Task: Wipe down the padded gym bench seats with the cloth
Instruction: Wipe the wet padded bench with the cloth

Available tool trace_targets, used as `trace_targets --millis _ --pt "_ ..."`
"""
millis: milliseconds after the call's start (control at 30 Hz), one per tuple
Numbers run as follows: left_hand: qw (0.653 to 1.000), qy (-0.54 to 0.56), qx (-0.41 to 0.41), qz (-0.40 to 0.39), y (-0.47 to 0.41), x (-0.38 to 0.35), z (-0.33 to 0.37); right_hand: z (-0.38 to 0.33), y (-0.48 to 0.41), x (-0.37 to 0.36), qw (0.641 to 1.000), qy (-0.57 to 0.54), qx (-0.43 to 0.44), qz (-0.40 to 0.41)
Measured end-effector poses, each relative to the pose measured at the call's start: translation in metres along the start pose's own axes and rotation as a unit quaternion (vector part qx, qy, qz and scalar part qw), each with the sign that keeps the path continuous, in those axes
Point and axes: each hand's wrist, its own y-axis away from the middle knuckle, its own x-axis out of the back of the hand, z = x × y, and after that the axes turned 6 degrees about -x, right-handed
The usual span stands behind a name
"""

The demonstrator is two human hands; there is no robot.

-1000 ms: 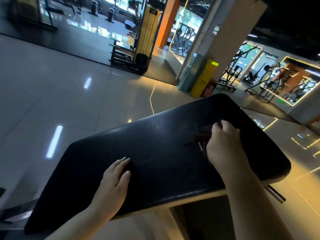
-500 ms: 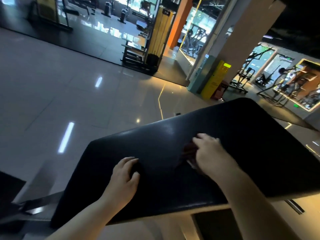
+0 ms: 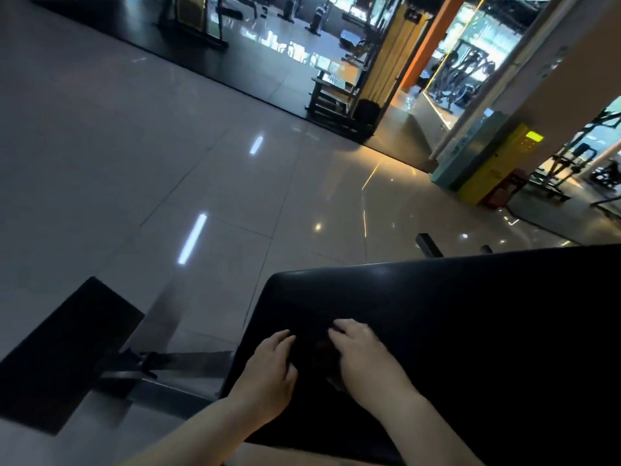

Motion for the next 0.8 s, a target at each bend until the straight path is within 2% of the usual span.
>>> trace_targets --millis 167,267,333,400,600,800 --pt "1.0 0.024 -0.009 -0.014 0.004 0.0 -0.039 -0.004 -0.042 0.0 0.988 -0.007 -0.125 0.085" --pt "1.0 0.024 -0.012 -0.01 0.005 0.001 -0.049 -0.039 -0.06 -0.027 0.995 0.014 -0.066 0.074" --pt "1.0 0.024 -0.009 -0.017 0.005 0.006 -0.053 -0.055 -0.059 -0.039 1.0 0.009 0.012 0.014" --pt "0.999 0.036 0.001 -0.018 0.006 0.01 -0.057 -0.055 -0.059 -0.041 0.998 -0.003 0.051 -0.03" --pt "0.996 0.084 0.022 -0.021 0.005 0.02 -0.055 -0.029 -0.107 -0.019 0.999 0.026 -0.022 0.019" --pt "0.993 0.114 0.034 -0.011 0.011 0.024 -0.065 -0.069 -0.192 -0.032 0.999 -0.045 -0.026 0.006"
